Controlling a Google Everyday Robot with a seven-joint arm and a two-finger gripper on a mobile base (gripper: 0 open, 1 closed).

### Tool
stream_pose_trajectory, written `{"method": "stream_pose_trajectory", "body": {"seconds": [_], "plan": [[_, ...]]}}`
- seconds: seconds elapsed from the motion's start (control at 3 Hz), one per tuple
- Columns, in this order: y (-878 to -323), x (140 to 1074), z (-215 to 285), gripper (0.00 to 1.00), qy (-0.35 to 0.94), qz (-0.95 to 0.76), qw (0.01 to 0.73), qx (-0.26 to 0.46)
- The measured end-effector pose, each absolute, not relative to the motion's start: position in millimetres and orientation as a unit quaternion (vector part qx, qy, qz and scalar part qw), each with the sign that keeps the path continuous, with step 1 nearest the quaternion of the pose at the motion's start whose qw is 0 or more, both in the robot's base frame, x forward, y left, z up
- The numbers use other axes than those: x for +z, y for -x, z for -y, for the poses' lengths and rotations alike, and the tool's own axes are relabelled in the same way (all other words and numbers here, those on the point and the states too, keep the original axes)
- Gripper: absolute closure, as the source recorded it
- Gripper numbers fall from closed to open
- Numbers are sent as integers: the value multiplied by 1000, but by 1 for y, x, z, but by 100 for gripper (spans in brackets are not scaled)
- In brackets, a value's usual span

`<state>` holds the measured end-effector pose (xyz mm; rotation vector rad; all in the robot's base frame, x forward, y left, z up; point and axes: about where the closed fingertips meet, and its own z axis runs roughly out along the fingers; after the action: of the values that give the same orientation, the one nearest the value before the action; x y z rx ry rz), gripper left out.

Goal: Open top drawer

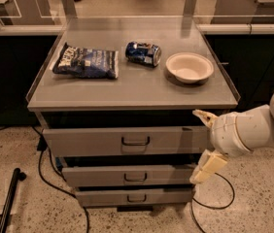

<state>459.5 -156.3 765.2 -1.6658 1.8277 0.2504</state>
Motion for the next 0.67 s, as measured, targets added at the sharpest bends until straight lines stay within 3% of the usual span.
{"method": "stream_pose_trajectory", "body": {"seconds": [0.33,0.67], "plan": [[-499,738,137,0,629,-682,355,113],[-500,734,131,0,636,-678,352,109]]}}
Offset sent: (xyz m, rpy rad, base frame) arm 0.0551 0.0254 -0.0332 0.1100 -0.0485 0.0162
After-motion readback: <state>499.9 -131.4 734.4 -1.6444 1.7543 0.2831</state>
